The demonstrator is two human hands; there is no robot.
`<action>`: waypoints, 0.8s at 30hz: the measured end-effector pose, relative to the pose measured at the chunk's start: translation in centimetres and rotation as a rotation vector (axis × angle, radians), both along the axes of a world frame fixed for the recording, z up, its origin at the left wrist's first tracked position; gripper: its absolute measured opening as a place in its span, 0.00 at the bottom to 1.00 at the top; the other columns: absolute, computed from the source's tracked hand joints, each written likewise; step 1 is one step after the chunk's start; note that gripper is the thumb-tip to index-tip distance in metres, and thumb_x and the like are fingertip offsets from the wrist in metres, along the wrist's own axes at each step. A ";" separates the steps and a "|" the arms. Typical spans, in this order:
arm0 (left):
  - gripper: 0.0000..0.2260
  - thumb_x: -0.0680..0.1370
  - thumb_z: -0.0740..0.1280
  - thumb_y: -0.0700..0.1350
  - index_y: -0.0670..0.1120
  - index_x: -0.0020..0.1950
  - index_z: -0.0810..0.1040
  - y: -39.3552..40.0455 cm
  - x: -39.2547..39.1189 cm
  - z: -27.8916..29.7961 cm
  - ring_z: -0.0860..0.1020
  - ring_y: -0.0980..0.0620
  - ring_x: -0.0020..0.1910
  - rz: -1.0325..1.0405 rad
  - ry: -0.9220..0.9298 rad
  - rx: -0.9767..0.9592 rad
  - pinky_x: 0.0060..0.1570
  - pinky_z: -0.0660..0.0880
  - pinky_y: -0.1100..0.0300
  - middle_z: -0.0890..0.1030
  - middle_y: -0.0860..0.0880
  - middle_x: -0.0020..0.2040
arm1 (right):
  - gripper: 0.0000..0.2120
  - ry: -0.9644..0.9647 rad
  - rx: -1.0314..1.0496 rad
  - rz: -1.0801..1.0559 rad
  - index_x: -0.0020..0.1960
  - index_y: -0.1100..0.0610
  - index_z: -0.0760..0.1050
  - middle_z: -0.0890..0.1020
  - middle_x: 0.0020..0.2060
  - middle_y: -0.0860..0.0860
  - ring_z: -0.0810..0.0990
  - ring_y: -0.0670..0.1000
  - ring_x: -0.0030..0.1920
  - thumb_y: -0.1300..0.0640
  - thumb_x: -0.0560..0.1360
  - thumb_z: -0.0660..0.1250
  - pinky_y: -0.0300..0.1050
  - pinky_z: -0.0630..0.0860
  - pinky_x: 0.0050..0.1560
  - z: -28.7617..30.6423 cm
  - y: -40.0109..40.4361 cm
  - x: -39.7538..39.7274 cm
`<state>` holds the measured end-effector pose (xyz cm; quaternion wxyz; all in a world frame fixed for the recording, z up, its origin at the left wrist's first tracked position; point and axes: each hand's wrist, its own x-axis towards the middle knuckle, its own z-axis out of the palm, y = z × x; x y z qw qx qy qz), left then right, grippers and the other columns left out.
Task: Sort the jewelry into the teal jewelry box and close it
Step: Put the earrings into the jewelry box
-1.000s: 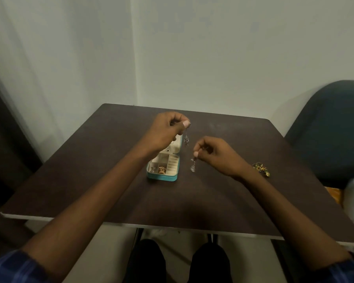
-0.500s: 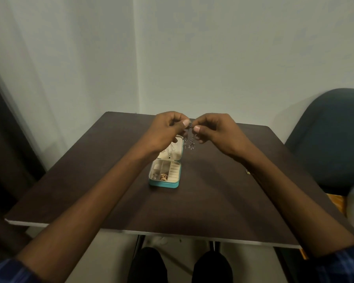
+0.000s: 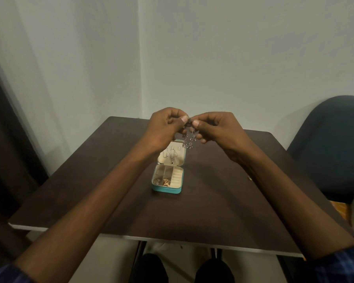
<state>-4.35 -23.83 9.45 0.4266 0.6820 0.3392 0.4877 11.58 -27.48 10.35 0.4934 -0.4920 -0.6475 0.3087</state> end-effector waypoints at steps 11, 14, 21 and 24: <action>0.03 0.77 0.66 0.39 0.41 0.49 0.78 0.3 -1.4 -0.1 0.79 0.61 0.35 0.049 -0.054 -0.023 0.31 0.71 0.73 0.82 0.45 0.42 | 0.03 -0.048 0.077 -0.125 0.44 0.55 0.81 0.82 0.36 0.49 0.76 0.43 0.34 0.58 0.74 0.69 0.35 0.72 0.30 0.1 1.0 -1.7; 0.03 0.76 0.67 0.40 0.43 0.48 0.79 0.4 -1.7 -0.3 0.79 0.61 0.35 0.070 -0.062 -0.027 0.31 0.72 0.72 0.83 0.47 0.42 | 0.03 0.002 0.127 -0.184 0.41 0.54 0.79 0.81 0.35 0.49 0.78 0.44 0.35 0.58 0.74 0.69 0.36 0.74 0.31 -0.1 1.5 -2.5; 0.06 0.76 0.67 0.41 0.41 0.50 0.81 0.4 -1.8 -0.5 0.80 0.58 0.36 0.093 -0.099 -0.059 0.32 0.73 0.70 0.83 0.46 0.41 | 0.03 0.044 0.199 -0.217 0.42 0.57 0.78 0.83 0.37 0.54 0.83 0.51 0.37 0.60 0.75 0.67 0.43 0.79 0.36 -0.7 2.6 -4.5; 0.05 0.76 0.68 0.41 0.41 0.49 0.81 0.7 -2.3 -0.7 0.79 0.60 0.34 0.110 -0.134 -0.077 0.32 0.73 0.71 0.83 0.46 0.40 | 0.05 0.099 0.169 -0.152 0.44 0.60 0.80 0.83 0.37 0.56 0.83 0.52 0.38 0.60 0.75 0.67 0.43 0.80 0.38 -0.8 2.7 -4.7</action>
